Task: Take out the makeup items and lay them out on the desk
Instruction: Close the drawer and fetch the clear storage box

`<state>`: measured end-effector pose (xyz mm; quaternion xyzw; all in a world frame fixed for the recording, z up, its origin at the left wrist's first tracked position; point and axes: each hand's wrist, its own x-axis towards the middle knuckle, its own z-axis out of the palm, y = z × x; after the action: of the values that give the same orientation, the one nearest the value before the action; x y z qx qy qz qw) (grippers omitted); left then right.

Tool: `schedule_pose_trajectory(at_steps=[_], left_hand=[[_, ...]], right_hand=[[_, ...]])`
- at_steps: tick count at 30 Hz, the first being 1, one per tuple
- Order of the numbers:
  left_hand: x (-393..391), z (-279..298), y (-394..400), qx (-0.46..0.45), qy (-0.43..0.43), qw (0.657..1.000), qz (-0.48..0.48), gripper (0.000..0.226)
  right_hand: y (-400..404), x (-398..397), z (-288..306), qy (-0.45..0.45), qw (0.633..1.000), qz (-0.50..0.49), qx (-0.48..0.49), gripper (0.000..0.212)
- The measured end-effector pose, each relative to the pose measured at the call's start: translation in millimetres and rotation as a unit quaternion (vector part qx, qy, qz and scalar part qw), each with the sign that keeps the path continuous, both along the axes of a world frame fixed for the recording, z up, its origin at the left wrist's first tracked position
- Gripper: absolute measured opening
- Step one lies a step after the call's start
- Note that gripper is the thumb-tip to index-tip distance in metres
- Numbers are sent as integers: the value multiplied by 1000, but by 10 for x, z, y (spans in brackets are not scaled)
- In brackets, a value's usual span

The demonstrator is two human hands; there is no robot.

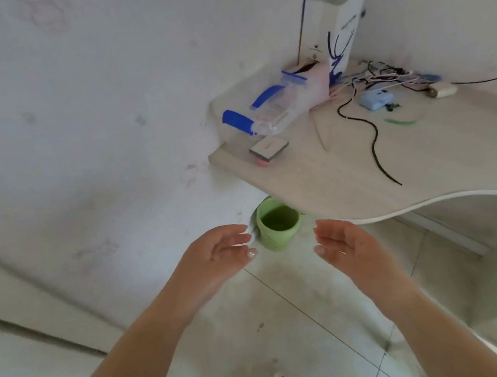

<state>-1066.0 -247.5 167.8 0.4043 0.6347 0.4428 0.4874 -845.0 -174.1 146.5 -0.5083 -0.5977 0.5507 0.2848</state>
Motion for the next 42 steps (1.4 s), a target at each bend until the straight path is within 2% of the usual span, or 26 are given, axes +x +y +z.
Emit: schedule_pose_trajectory(at_steps=[10,19,27,31,36,39,42], left_hand=[[-525,-79,1704,-34,-5,999,-13,37],[-881,-172,2668,-65,15,998,-4,32],[-748,-340,3046,-106,12,984,141,33],[-491,-381,3164,-117,-21,962,247,33],[-205,-372,3321,-123,-58,937,322,56],[-99,-347,3420,-133,-77,925,347,57],[-61,-358,3500,-131,-75,912,381,56]], right_hand=[[1696,-418,26,2,1000,-17,20,34],[2638,-731,38,-13,1000,-19,14,33],[3638,-695,110,-47,995,78,31,32],[4211,-598,114,-110,981,130,96,34],[4880,-619,51,-171,950,179,190,48],[5153,-681,-63,-175,945,200,191,56],[5335,-758,-109,-156,951,219,152,56]])
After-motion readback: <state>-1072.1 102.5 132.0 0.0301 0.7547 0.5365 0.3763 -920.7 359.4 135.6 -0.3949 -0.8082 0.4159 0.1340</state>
